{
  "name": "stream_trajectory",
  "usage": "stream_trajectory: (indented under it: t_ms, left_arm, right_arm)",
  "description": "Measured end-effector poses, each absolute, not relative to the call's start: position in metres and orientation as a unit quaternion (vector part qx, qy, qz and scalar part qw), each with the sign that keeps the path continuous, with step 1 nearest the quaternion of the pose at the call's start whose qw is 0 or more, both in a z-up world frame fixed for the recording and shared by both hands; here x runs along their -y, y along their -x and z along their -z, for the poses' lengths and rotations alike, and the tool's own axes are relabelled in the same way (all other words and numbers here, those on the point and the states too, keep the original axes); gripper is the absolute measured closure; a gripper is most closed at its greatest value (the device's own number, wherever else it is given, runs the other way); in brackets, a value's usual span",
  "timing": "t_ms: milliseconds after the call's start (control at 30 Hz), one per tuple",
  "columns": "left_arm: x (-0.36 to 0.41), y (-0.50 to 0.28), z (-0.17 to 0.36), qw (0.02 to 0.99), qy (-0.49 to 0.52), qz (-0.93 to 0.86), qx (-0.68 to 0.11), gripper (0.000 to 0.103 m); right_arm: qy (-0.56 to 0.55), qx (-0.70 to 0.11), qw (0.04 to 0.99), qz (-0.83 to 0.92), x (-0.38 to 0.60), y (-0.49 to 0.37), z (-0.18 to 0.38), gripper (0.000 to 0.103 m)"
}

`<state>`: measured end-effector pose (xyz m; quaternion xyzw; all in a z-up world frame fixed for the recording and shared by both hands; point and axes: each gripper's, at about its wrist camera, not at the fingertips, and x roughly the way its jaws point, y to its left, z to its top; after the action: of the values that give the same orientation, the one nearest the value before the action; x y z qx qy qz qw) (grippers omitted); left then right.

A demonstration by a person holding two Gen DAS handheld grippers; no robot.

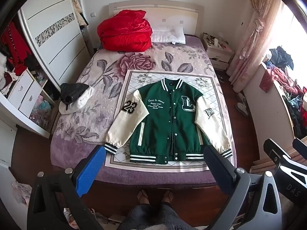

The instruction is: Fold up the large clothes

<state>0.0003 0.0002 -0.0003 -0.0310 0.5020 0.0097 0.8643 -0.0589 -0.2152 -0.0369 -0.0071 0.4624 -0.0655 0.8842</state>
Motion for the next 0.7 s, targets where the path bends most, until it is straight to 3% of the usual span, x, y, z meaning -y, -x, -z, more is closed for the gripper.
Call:
stream_trajectory:
  t_ms: [700]
  left_arm:
    - [0.0023, 0.0069, 0.0024, 0.865, 0.026, -0.012, -0.502, 0.000]
  right_arm:
    - [0.010, -0.462, 0.884, 0.068, 0.2146, 0.0584, 0.0353, 0.000]
